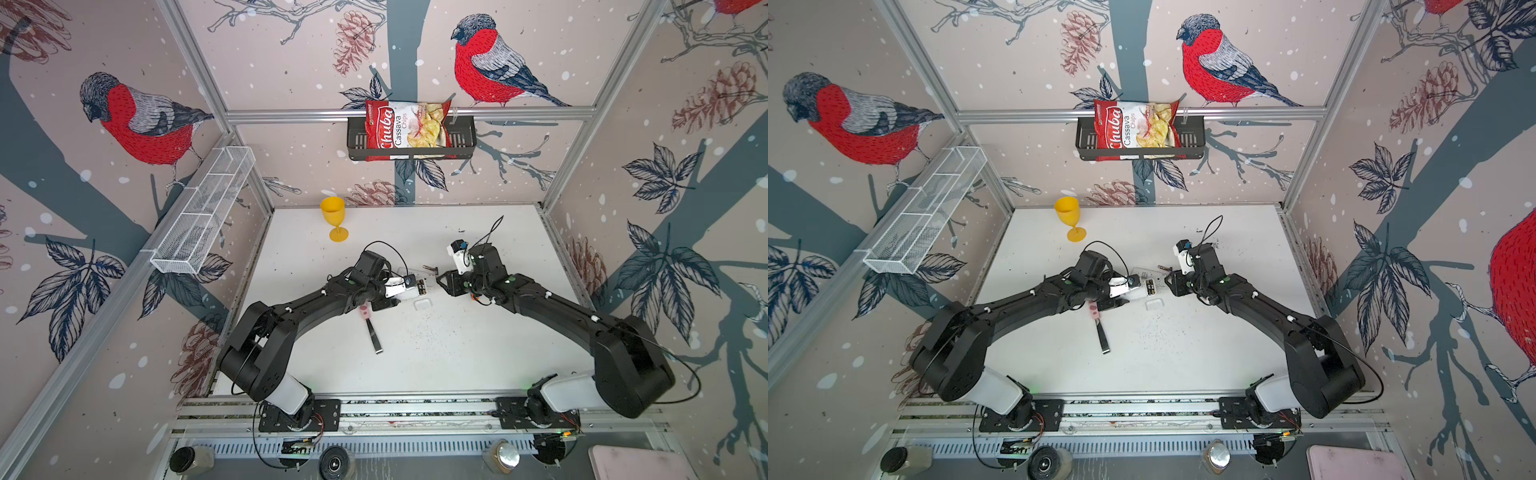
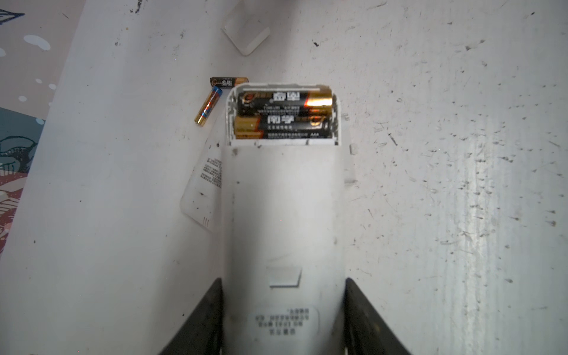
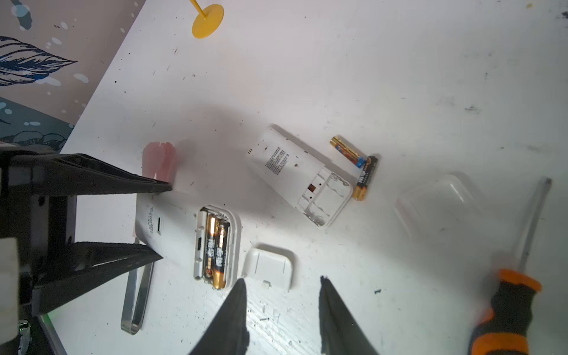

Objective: Unload the batteries from the remote control

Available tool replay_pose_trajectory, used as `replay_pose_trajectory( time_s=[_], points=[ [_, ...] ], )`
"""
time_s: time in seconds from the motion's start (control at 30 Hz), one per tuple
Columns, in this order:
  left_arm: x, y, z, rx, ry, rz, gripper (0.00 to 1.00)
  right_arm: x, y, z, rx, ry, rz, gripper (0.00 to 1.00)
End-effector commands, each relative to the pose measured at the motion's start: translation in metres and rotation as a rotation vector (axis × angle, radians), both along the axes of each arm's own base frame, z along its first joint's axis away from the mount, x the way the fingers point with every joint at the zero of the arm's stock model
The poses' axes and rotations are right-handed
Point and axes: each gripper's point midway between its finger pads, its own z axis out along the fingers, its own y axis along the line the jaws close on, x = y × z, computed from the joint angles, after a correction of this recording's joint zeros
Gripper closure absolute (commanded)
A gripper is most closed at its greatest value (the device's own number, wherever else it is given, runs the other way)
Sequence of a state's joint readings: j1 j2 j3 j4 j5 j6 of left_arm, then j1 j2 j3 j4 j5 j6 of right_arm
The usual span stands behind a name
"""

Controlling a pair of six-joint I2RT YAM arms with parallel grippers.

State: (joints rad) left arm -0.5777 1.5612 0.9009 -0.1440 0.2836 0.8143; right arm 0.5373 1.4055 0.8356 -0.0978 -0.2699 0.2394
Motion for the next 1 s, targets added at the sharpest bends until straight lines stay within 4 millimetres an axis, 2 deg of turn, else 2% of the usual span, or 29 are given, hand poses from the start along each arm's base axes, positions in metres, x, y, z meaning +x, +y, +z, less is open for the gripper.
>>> replay_pose_trajectory(
  time_s=[0.0,0.1,0.3,0.47,0.57,0.7,0.97],
  points=[
    [0.0,-0.001,-0.005,0.022,-0.001,-0.021,0.65,0.003,-0.006,0.004,0.015,-0.03,-0.019,0.6],
    [-0.002,0.002,-0.019,0.075,0.016,-0.023,0.65,0.003,-0.01,0.003,0.032,-0.036,-0.03,0.6],
    [0.0,0.004,-0.036,0.119,0.078,0.002,0.64,-0.002,-0.014,-0.001,0.044,-0.037,-0.027,0.6],
    [0.013,0.012,-0.046,0.172,0.089,0.087,0.64,-0.006,-0.017,-0.007,0.05,-0.035,-0.026,0.6],
    [0.012,0.018,-0.059,0.211,0.115,0.106,0.64,-0.008,-0.016,-0.007,0.058,-0.033,-0.017,0.61],
    [0.015,0.023,-0.066,0.232,0.122,0.136,0.64,-0.01,-0.016,-0.003,0.07,-0.042,-0.01,0.61],
    [0.015,0.022,-0.068,0.23,0.122,0.126,0.64,-0.011,-0.015,-0.004,0.071,-0.042,-0.007,0.61]
  ],
)
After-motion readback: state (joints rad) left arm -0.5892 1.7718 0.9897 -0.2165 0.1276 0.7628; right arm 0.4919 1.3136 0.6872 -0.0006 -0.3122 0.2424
